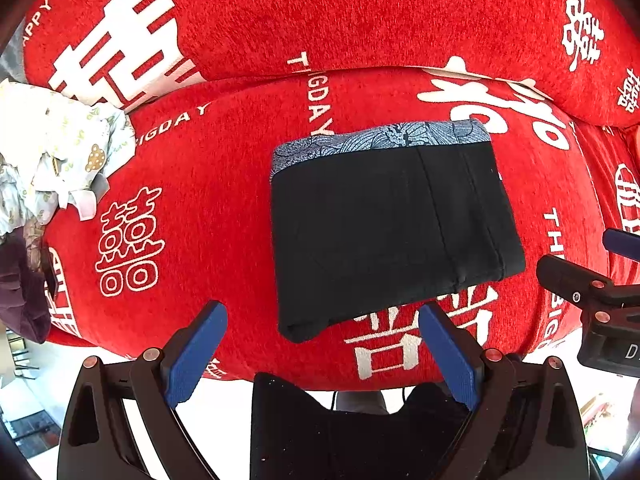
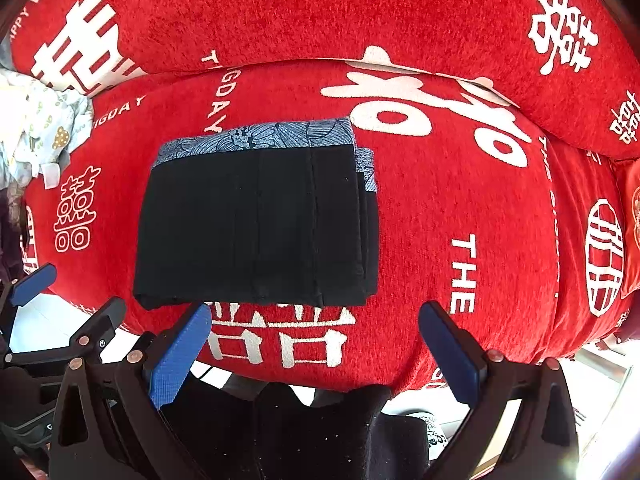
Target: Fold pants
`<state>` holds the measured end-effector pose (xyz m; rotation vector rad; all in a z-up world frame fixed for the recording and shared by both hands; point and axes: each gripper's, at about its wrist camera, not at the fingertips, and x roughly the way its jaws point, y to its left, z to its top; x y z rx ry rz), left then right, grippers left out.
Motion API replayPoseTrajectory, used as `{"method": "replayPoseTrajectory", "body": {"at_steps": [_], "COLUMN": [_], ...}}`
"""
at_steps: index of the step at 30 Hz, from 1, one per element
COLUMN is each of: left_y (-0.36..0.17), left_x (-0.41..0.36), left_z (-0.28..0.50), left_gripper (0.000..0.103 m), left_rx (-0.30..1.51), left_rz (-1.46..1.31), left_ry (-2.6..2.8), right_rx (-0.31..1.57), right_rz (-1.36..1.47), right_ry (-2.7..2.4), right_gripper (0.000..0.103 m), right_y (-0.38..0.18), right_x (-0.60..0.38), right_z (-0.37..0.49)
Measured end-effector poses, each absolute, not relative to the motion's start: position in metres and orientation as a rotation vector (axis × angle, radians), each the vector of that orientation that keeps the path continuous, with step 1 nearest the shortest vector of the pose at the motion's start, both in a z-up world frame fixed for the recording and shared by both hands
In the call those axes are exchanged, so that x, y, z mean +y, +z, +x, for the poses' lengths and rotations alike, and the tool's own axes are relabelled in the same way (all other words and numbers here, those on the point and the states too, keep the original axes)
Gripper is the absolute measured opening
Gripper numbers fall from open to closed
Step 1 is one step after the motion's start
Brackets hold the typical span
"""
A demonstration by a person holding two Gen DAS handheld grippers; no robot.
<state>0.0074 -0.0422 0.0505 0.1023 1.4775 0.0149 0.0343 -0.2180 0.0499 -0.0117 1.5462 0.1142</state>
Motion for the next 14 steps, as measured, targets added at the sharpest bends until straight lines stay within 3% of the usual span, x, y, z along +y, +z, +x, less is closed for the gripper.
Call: {"method": "replayPoseTrajectory", "body": {"at_steps": [14], "left_y": [0.0476], "left_x": [-0.0413], "left_z": [0.0069], "left_gripper": [0.097], "left_rx": [1.473], "left_rz": [0.089], "left_ry": [0.006], "right_rx": [1.552], "right_rz": [-0.015], "right_ry": [0.110], "right_gripper": [0.103], "right_y": [0.0478], "right_x": [-0.2163], "right_z": [0.0339]}}
